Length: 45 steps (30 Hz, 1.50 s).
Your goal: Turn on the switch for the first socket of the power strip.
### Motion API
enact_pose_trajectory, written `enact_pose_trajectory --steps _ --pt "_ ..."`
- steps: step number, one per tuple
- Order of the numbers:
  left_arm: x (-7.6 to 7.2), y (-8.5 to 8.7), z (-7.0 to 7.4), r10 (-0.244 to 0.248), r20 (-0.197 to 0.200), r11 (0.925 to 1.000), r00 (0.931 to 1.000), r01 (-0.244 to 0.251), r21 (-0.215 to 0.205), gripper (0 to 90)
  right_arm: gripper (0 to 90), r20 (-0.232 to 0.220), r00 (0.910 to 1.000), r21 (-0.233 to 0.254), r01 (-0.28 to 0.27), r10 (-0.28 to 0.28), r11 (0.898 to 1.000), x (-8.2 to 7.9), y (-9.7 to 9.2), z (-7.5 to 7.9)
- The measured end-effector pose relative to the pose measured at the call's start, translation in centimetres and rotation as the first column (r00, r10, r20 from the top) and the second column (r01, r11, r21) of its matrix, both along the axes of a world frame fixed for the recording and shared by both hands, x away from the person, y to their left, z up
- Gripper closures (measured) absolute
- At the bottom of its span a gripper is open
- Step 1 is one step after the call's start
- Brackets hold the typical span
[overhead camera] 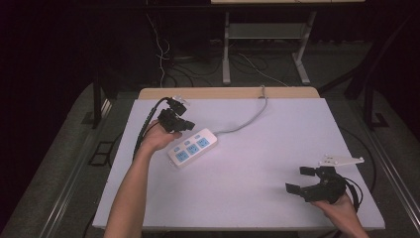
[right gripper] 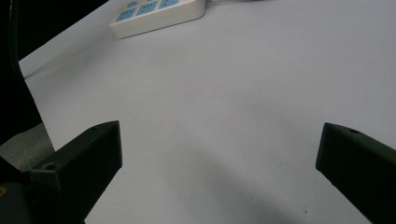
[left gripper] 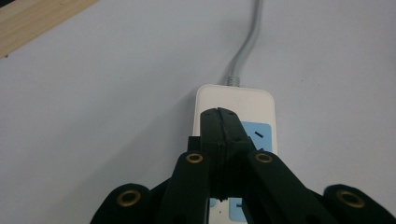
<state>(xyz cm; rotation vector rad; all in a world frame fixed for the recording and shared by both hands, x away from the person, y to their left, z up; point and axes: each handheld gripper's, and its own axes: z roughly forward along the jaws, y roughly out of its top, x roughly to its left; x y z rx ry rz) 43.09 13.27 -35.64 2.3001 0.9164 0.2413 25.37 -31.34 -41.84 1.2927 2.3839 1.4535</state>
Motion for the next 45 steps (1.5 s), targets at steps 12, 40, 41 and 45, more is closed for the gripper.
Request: enact_pose_trajectory --steps 12,40,41,45 --pt "-2.1 1.8 1.5 0.025 0.025 0.9992 0.9994 -0.024 -0.033 86.4 0.2 0.002 1.0000 -0.007 -0.003 0.003 1.000 0.0 0.2 0.0" --pt "-8.1 5.5 1.5 0.058 0.035 0.9798 0.9977 -0.050 -0.193 45.2 0.2 0.004 1.0000 -0.004 0.005 -0.005 1.000 0.0 0.2 0.0" --pt "-8.3 5.6 1.4 0.066 0.036 0.9781 0.9972 -0.057 -0.200 41.5 0.1 0.004 1.0000 -0.005 0.005 -0.005 1.000 0.0 0.2 0.0" --pt "-9.3 5.9 0.9 0.068 0.043 0.9740 0.9968 -0.057 -0.220 28.3 0.2 0.005 1.0000 -0.006 0.003 -0.003 1.000 0.0 0.3 0.0"
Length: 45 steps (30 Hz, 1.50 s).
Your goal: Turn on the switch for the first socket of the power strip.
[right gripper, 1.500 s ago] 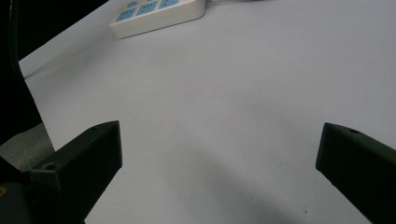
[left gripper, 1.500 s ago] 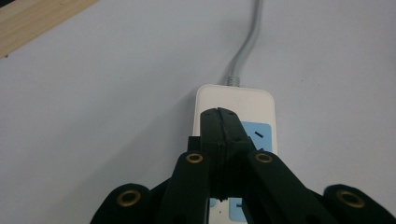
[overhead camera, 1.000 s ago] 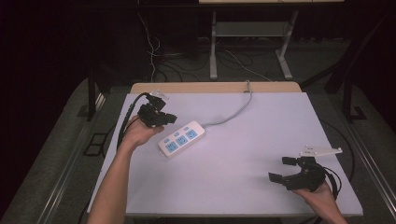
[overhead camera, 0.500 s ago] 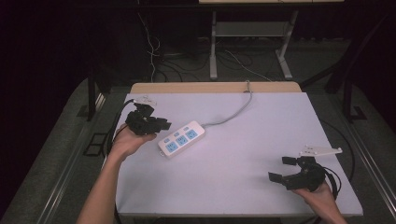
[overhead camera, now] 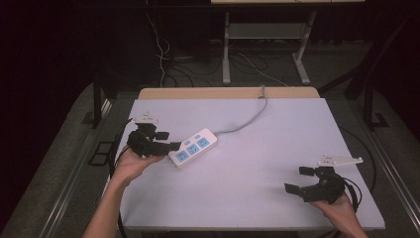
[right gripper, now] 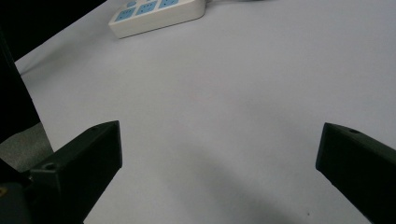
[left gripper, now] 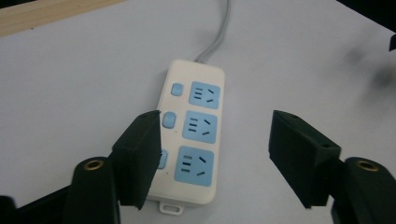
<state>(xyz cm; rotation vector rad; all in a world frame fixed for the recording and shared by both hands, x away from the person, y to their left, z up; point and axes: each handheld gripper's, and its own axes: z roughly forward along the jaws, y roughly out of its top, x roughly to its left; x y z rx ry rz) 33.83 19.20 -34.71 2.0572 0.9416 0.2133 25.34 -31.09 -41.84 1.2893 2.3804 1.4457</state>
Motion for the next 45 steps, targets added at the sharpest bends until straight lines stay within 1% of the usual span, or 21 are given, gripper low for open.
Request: enact_pose_trajectory --steps 6,11,16,23,27,34,37,40,45 --pt "-1.2 0.5 -0.7 -0.005 0.004 0.9995 1.0000 0.005 -0.031 16.0 0.2 -0.001 1.0000 0.001 0.001 -0.001 1.000 0.0 0.0 0.0" --pt "-2.2 0.9 -1.2 0.004 0.014 0.9982 0.9999 -0.003 -0.060 13.7 0.1 0.000 1.0000 0.000 0.001 -0.001 1.000 0.0 0.0 0.0" --pt "-3.0 1.1 -1.9 0.015 0.019 0.9976 0.9997 -0.013 -0.067 11.1 0.2 -0.003 1.0000 0.000 0.001 -0.001 1.000 0.0 0.0 0.0" --pt "-4.1 1.3 -3.2 0.034 0.016 0.9953 0.9993 -0.032 -0.091 4.1 0.2 -0.001 1.0000 -0.002 -0.002 0.002 1.000 0.0 0.1 -0.1" --pt "-4.7 1.3 -4.1 0.041 0.005 0.9945 0.9992 -0.040 -0.097 0.0 0.1 -0.004 1.0000 -0.004 -0.004 0.004 1.000 0.0 0.1 -0.1" --pt "-5.5 1.2 -5.9 0.050 -0.008 0.9913 0.9987 -0.050 -0.121 0.0 0.2 -0.006 1.0000 -0.006 -0.005 0.005 1.000 0.0 0.1 -0.1" --pt "-5.8 1.1 -6.5 0.048 -0.005 0.9900 0.9988 -0.048 -0.133 0.0 0.2 -0.006 1.0000 -0.005 -0.005 0.005 1.000 0.0 0.1 -0.1" --pt "-6.1 1.1 -6.9 0.044 0.000 0.9900 0.9990 -0.044 -0.134 0.0 0.2 -0.005 1.0000 -0.005 -0.005 0.005 1.000 0.0 0.1 -0.1" --pt "-6.5 1.0 -7.2 0.045 0.008 0.9895 0.9990 -0.043 -0.138 0.0 0.2 -0.004 1.0000 -0.003 -0.005 0.005 1.000 0.0 0.1 -0.1"
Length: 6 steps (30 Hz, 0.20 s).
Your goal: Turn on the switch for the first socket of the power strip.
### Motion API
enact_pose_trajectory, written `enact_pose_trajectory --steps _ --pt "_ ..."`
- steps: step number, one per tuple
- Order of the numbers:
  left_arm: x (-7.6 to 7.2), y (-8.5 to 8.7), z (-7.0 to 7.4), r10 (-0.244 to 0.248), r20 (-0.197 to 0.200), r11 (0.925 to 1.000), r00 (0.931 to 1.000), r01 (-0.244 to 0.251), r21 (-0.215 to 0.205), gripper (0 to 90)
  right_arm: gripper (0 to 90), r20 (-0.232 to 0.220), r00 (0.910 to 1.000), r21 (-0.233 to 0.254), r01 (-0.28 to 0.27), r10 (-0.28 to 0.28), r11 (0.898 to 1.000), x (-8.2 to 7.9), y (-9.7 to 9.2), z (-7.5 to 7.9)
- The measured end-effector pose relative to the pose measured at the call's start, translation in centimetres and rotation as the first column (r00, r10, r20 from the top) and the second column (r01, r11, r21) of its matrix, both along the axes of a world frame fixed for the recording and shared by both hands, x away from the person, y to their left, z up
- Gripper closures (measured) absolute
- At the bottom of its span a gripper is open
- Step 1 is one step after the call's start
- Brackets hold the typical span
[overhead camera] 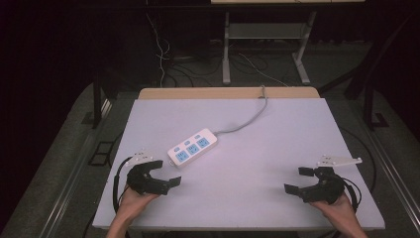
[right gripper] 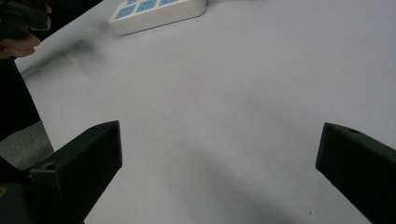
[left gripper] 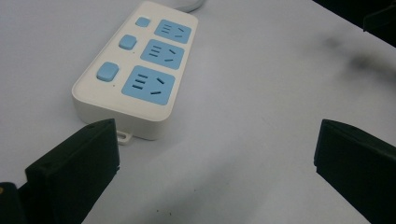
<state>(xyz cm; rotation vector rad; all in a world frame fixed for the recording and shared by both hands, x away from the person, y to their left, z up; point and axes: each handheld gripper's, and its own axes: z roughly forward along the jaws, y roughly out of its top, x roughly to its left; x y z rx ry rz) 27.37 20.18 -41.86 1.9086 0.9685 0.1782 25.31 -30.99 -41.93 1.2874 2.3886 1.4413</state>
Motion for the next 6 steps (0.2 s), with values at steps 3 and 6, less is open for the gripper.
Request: enact_pose_trajectory --steps 3,6 --pt "-0.16 -0.07 -0.31 -0.001 0.000 1.0000 1.0000 0.001 0.001 0.0 0.2 -0.001 1.0000 0.000 0.000 0.000 1.000 0.00 -0.01 0.00" --pt "-0.26 -0.19 -0.44 0.000 -0.003 1.0000 1.0000 0.000 0.005 0.0 0.2 0.000 1.0000 -0.001 -0.001 0.001 1.000 0.01 -0.02 -0.01"
